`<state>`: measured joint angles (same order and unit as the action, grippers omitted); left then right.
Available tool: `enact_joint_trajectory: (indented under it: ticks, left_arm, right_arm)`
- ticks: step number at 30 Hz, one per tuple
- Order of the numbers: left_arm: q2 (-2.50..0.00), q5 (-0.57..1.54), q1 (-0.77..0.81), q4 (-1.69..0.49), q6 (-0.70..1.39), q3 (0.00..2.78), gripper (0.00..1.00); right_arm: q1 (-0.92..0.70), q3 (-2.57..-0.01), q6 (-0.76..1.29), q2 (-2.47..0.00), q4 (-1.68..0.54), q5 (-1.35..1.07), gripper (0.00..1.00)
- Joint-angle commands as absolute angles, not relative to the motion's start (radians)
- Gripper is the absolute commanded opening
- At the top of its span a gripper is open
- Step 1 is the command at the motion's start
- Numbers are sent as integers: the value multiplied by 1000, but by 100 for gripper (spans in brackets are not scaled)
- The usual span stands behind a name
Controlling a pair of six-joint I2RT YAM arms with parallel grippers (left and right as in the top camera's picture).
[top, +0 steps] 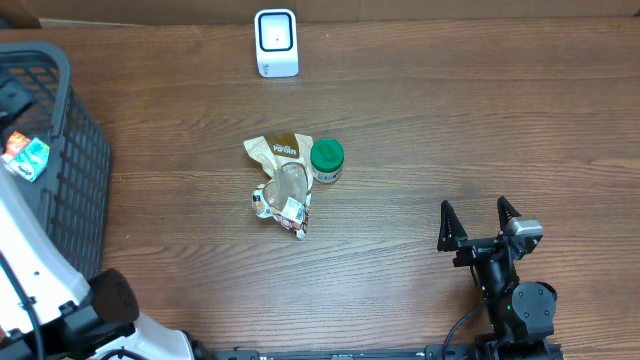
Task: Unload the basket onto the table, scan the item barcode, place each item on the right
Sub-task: 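Release the bag beside the jar and return the left gripper to the basket, then grasp the mint-green snack pouch in the basket with the left gripper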
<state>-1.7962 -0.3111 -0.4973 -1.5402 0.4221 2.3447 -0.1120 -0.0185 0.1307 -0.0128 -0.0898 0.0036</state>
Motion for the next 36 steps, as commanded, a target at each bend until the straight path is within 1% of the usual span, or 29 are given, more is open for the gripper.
enact_joint_trajectory:
  ticks: [1, 8, 11, 12, 13, 17, 19, 20, 21, 23, 24, 26, 28, 31, 36]
  left_arm:
    - [-1795, -400, -574, -1508, 450, 2231, 72]
    - [-1795, -400, -665, -1335, 237, 1980, 68]
    - [-1795, -410, -696, -1238, 91, 1861, 59]
    - [-1795, -442, -714, -1201, 55, 1805, 52]
    - [-1795, -459, -727, -1174, 56, 1770, 52]
    - [-1795, -459, -794, -1025, 45, 1611, 54]
    - [-1795, -451, -812, -942, 28, 1549, 57]
    - [-1797, -432, -818, -897, 0, 1519, 61]
    - [-1799, -399, -820, -855, -42, 1491, 66]
    - [-1807, -312, -820, -778, -146, 1442, 75]
    - [-1813, -278, -819, -743, -196, 1420, 76]
    - [-1825, -258, -818, -678, -270, 1383, 72]
    - [-1836, -265, -818, -633, -293, 1361, 71]
    - [-1866, -301, -826, -599, -292, 1354, 70]
    - [-1917, -305, -849, -569, -293, 1354, 70]
  right_arm:
    - [-109, -8, 129, -3, -84, -2, 100]
    - [-109, -8, 129, -3, -84, -2, 100]
    - [-109, -8, 129, -3, -84, -2, 100]
    - [-109, -8, 130, -3, -84, -2, 100]
    - [-109, -8, 129, -3, -84, -2, 100]
    - [-109, -8, 129, -3, -84, -2, 100]
    - [-109, -8, 129, -3, -84, -2, 100]
    - [-109, -8, 129, -3, -84, -3, 100]
    - [-109, -8, 129, -3, -84, -3, 100]
    - [-109, -8, 129, -3, -84, -2, 100]
    - [-109, -8, 129, -3, -84, -2, 100]
    - [-109, -8, 130, -3, -84, -2, 100]
    - [-109, -8, 130, -3, -84, -2, 100]
    - [-109, -8, 130, -3, -84, -2, 100]
    - [-109, -8, 130, -3, -84, -2, 100]
